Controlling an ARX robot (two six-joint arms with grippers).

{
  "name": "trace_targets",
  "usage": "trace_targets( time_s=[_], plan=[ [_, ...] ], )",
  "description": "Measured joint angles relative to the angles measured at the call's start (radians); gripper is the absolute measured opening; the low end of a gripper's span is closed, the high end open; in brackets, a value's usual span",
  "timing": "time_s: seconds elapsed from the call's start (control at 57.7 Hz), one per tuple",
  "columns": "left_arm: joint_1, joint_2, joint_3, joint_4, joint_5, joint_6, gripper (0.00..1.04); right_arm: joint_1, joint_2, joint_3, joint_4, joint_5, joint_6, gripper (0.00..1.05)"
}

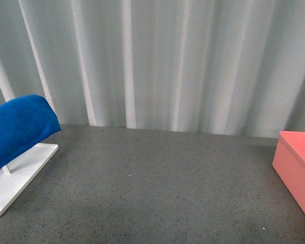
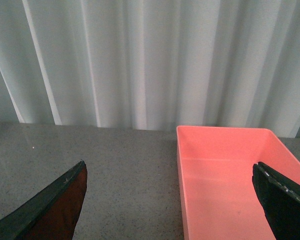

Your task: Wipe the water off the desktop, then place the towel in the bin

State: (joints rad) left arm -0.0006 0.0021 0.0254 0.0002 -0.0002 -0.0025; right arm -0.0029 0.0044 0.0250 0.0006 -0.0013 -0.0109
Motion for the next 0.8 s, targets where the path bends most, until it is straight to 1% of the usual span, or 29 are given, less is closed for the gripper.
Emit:
trace_targets(
  time_s=[0.797],
  plan=[
    [0.0, 0.0, 0.0, 0.0, 0.0, 0.0, 0.98, 0.0, 0.0, 0.0, 0.0, 0.0, 0.0, 0.98]
  ],
)
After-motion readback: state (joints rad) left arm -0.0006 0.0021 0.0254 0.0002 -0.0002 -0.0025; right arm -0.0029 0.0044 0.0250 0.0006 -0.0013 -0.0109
